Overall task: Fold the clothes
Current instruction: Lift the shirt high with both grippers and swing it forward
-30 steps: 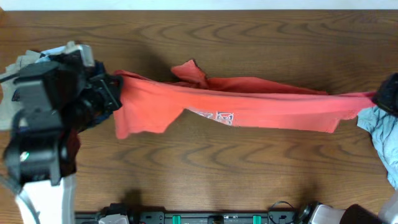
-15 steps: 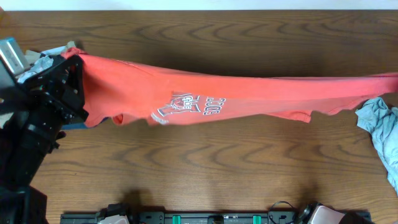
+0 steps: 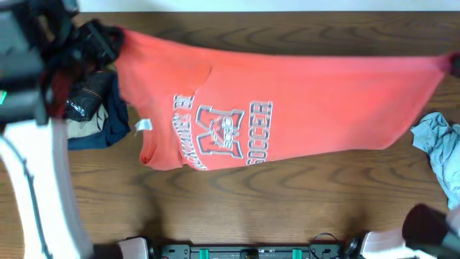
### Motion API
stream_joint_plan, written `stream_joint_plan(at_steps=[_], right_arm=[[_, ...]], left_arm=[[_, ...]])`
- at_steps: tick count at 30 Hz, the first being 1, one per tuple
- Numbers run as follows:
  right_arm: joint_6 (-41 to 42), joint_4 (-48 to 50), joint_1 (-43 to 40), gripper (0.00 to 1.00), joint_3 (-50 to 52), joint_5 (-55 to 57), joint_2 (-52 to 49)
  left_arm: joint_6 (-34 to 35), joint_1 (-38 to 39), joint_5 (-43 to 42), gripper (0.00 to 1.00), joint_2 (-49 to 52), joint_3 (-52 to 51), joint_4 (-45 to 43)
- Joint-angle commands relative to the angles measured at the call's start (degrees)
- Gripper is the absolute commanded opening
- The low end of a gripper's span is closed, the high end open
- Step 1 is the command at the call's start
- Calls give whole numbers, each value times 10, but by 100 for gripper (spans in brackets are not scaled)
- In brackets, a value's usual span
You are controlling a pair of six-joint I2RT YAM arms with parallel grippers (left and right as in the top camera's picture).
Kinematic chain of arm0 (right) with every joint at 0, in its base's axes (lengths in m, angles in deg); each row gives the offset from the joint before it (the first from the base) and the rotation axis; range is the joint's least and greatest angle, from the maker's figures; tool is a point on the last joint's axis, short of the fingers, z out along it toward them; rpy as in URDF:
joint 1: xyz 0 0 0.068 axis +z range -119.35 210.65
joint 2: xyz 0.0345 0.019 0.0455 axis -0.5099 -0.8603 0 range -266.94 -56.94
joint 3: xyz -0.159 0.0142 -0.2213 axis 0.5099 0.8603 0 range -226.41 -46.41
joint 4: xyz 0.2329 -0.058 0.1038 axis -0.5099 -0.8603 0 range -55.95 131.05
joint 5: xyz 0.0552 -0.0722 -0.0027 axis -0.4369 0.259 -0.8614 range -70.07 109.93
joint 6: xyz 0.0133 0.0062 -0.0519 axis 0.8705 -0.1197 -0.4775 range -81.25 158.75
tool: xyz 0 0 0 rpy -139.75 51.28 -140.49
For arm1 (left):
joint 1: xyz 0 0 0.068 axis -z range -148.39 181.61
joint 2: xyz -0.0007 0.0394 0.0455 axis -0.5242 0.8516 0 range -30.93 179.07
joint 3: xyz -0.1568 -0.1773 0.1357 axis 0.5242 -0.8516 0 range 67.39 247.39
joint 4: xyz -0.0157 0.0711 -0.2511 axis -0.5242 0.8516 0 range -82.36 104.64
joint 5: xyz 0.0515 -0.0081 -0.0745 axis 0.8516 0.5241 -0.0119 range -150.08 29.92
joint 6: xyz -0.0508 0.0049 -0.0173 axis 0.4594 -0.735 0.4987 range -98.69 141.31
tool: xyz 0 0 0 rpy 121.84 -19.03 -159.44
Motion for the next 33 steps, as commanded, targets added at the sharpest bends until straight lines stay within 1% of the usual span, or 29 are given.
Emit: stream_joint_plan(at_steps=[1,3,5,6,10,12,15,17,19,21,23,25,27,29,31,32,33], right_arm=[[8,60,33,1,-4,-3,-40],[29,128,48,1,-4,-5,-65],[54,206,60,1,-4,-5,-86],[64,241,63,1,-4,-5,-92],[129,388,66,1,-5,-5,-95],[153,444,64,1,-8,-3,-88],[169,485,58,1,-13,4,-79],[170,485,50,1,-13,25,-71],[161,465,43,1,-13,35,-68],[142,426,38,1,-13,51,-68],[114,373,38,1,-11,87,-71],[93,320,39,1,-11,123,-75],[74,257,39,1,-9,164,-82],[71,198,39,1,0,208,-89],[71,151,39,1,12,229,-95],[70,123,38,1,22,233,-97],[71,101,38,1,37,234,-99]], left_arm=[[-25,0,-10,6,60,3,-59],[-22,0,-10,6,89,3,-136],[-2,0,-10,6,106,3,-231],[18,0,-9,6,111,3,-276],[135,-10,-8,6,114,3,-477],[195,-19,-8,6,114,8,-557],[254,-34,-10,6,113,18,-637],[261,-45,-10,6,113,30,-649],[261,-54,-23,6,113,37,-634],[258,-60,-76,6,114,37,-612],[231,-60,-137,6,114,37,-554],[195,-59,-194,6,113,37,-471],[136,-54,-231,6,113,37,-336],[52,-47,-234,6,113,35,-182],[-35,-40,-218,6,114,28,-46],[-74,-34,-194,6,114,21,23],[-99,-28,-169,6,114,14,74]])
